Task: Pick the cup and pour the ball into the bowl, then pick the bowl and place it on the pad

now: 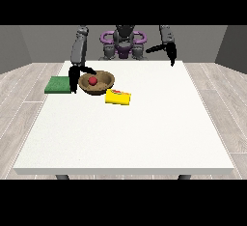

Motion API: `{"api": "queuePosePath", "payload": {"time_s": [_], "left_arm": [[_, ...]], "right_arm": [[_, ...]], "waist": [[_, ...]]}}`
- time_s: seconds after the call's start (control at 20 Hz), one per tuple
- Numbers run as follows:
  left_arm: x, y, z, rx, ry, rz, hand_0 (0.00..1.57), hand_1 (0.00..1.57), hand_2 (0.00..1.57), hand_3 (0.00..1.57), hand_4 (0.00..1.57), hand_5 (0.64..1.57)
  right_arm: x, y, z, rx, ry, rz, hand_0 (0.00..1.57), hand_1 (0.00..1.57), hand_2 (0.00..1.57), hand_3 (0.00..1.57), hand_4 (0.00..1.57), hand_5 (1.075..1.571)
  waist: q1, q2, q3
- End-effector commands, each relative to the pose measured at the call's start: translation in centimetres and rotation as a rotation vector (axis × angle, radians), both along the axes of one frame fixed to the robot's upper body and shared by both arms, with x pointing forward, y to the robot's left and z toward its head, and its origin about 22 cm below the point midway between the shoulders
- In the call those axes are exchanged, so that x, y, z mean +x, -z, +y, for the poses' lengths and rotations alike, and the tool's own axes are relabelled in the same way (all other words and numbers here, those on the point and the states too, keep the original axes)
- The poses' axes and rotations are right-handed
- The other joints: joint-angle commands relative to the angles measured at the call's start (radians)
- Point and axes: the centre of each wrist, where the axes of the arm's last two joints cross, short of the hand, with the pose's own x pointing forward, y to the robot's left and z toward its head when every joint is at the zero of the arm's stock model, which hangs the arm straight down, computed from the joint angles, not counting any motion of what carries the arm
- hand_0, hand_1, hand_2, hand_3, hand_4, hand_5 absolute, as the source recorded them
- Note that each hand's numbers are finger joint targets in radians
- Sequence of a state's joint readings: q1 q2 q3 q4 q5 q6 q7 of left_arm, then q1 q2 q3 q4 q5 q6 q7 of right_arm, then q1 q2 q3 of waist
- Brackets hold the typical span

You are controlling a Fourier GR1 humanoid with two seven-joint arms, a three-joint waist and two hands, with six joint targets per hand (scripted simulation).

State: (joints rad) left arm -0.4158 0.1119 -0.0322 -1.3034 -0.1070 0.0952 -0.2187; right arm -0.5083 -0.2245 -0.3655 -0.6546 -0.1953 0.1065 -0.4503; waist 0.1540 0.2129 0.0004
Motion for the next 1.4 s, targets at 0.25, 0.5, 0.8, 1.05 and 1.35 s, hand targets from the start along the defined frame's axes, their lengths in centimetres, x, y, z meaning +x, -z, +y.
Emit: {"api": "queuePosePath", "payload": {"time_s": [0.25,0.5,0.8,1.05,1.35], "left_arm": [[-0.3,-2.8,0.5,0.003,0.053,-0.049,0.0,0.0,0.0,0.0,0.0,1.566],[0.1,-4.5,-0.9,-0.003,0.104,-0.118,0.0,0.0,0.0,0.0,0.52,1.557],[0.0,-3.0,-1.6,-0.024,0.119,-0.023,0.0,0.0,0.0,0.0,0.82,1.497],[-0.6,1.8,2.7,-0.045,0.03,0.107,0.0,0.0,0.0,0.0,0.97,1.423],[-1.6,6.0,5.2,-0.051,-0.137,0.22,0.0,0.0,0.0,0.0,1.0,1.404]], "right_arm": [[-1.5,3.6,0.8,0.12,0.112,0.188,0.0,0.0,0.0,0.0,0.46,1.547],[-4.5,5.3,-1.3,-0.292,0.236,0.298,1.57,1.57,1.57,1.51,0.89,1.526],[-5.2,4.7,-2.8,-0.471,0.336,0.399,1.57,1.57,1.57,1.38,0.91,1.563],[-1.1,-0.4,-3.9,-0.471,0.333,0.53,1.57,1.57,1.57,0.94,0.84,1.563],[3.5,-6.1,-0.4,-0.527,0.17,0.582,1.57,1.57,1.57,0.89,0.81,1.567]], "waist": [[0.043,0.042,0.0008],[0.111,0.106,-0.0041],[0.13,-0.006,-0.0051],[0.061,-0.15,-0.0046],[-0.124,-0.262,-0.0023]]}}
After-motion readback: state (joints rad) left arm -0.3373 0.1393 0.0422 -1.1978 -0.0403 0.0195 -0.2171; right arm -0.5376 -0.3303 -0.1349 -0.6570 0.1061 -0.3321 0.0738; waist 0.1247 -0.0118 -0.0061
